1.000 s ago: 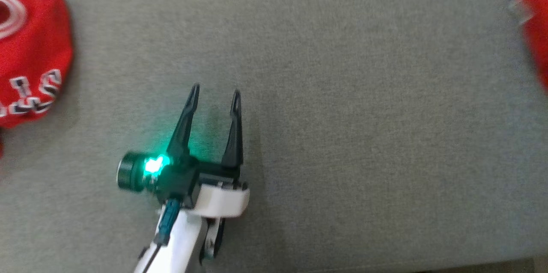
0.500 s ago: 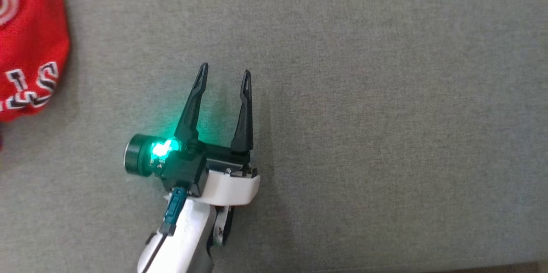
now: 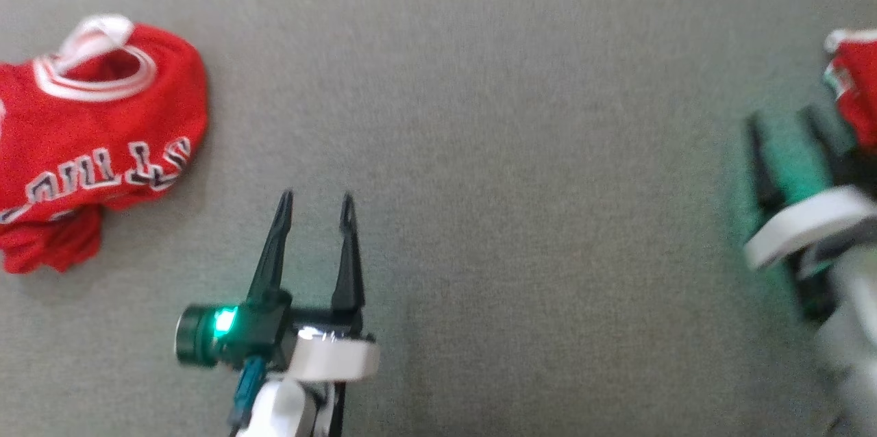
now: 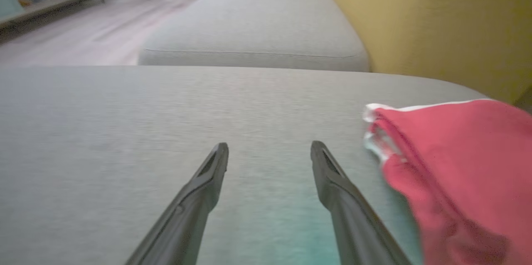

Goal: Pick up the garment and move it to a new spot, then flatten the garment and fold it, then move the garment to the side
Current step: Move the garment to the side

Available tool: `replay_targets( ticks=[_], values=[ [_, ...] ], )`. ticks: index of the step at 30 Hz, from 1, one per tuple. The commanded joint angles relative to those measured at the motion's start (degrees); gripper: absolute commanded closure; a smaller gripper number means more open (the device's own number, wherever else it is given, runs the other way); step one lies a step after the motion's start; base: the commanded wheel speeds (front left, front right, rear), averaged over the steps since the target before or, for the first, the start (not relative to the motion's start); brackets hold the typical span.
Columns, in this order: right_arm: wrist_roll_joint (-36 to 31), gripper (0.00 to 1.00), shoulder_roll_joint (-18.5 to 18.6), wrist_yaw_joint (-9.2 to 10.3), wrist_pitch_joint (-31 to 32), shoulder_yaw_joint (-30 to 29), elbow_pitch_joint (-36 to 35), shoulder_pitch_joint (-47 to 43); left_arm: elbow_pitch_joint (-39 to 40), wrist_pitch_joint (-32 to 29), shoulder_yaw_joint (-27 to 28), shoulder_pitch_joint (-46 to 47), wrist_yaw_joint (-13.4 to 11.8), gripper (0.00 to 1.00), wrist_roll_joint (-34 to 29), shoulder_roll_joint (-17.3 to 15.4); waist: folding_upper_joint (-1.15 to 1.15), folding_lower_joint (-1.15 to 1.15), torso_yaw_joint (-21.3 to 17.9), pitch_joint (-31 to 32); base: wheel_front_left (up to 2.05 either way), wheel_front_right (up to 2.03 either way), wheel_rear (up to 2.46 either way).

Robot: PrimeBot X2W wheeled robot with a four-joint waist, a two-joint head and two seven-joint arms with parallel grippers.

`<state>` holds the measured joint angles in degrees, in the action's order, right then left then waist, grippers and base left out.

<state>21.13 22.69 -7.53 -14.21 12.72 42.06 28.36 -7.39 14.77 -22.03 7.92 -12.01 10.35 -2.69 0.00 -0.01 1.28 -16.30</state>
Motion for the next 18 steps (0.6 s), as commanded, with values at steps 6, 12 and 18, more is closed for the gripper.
replay_targets(
  ticks=[6, 12, 18],
  values=[
    [-0.54, 0.0, -8.57, 0.04, -0.78, -0.32, -10.43, -12.6, 0.38, 0.23, 5.18, -5.04, 1.79, 0.0, 0.27, -0.19, 0.0, 0.01, 0.63, 11.0, 0.0, 0.0, 0.0],
    [-5.37, 0.0, -15.44, 0.04, -0.78, -2.72, -18.49, -21.51, -0.89, 0.23, 8.05, -9.73, 3.82, 0.0, -0.67, -0.19, 0.0, 0.01, -0.5, 16.48, 0.0, 0.0, 0.0],
    [-11.19, 0.0, -17.66, 0.04, -0.78, -4.07, -24.48, -26.77, -0.29, 0.23, 10.29, -11.76, 4.71, 0.0, -0.71, -0.19, 0.0, 0.01, -1.07, 18.17, 0.0, 0.0, 0.0]
  ],
)
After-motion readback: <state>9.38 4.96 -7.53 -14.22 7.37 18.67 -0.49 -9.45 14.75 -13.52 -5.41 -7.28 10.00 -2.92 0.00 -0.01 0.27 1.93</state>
